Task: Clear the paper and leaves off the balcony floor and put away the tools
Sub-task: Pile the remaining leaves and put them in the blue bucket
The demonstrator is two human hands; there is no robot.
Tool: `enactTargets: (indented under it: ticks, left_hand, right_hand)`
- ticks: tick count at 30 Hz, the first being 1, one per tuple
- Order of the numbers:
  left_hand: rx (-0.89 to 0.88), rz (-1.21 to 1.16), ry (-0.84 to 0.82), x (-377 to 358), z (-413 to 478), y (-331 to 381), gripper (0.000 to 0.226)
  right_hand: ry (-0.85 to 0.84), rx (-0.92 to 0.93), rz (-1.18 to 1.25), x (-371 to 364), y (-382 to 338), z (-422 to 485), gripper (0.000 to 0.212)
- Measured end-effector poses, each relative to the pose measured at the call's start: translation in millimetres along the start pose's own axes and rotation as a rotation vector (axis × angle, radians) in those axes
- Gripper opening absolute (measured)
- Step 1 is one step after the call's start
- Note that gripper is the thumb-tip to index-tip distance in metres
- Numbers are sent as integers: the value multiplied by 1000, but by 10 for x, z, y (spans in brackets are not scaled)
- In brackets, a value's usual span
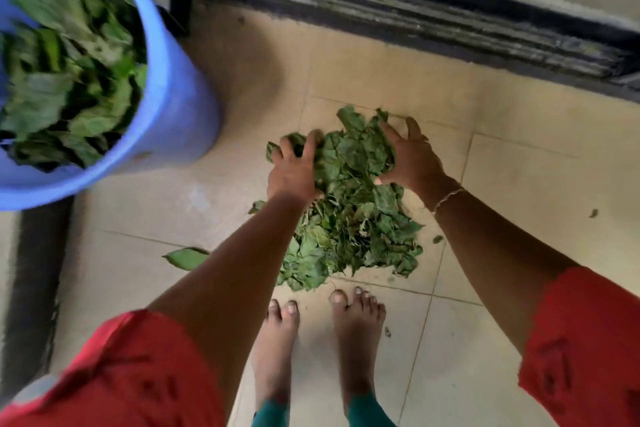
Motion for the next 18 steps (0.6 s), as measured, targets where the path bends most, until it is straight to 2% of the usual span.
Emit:
enactTargets:
  ticks: [2, 4, 7, 13, 18]
  left_hand:
    - [-13, 21, 64, -48, 80, 65, 89]
    - [-23, -31, 128, -74, 96, 90, 68]
    - [-12, -160, 207, 6, 22, 86, 44]
    - [4, -347, 317, 365, -459, 77, 22]
    - [12, -625, 339, 661, -936, 166, 17]
  right_hand:
    - [79, 14, -25, -134, -58, -56, 99]
    - [184, 44, -30, -248, -112, -147, 81]
    - [271, 33, 104, -240, -120, -277, 57]
    - [265, 38, 294, 121, -104, -759, 34]
    - [186, 35, 402, 487, -205, -1303, 35]
Point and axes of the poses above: each hand's wrist, its own z-axis towards the middle knuckle, its own x-axis out of the back of the hand, y = z × x, the point moved 3 cm from there along z, towards the middle knuckle, and after that the axes turned 10 degrees about -x, right-handed, at the moved point
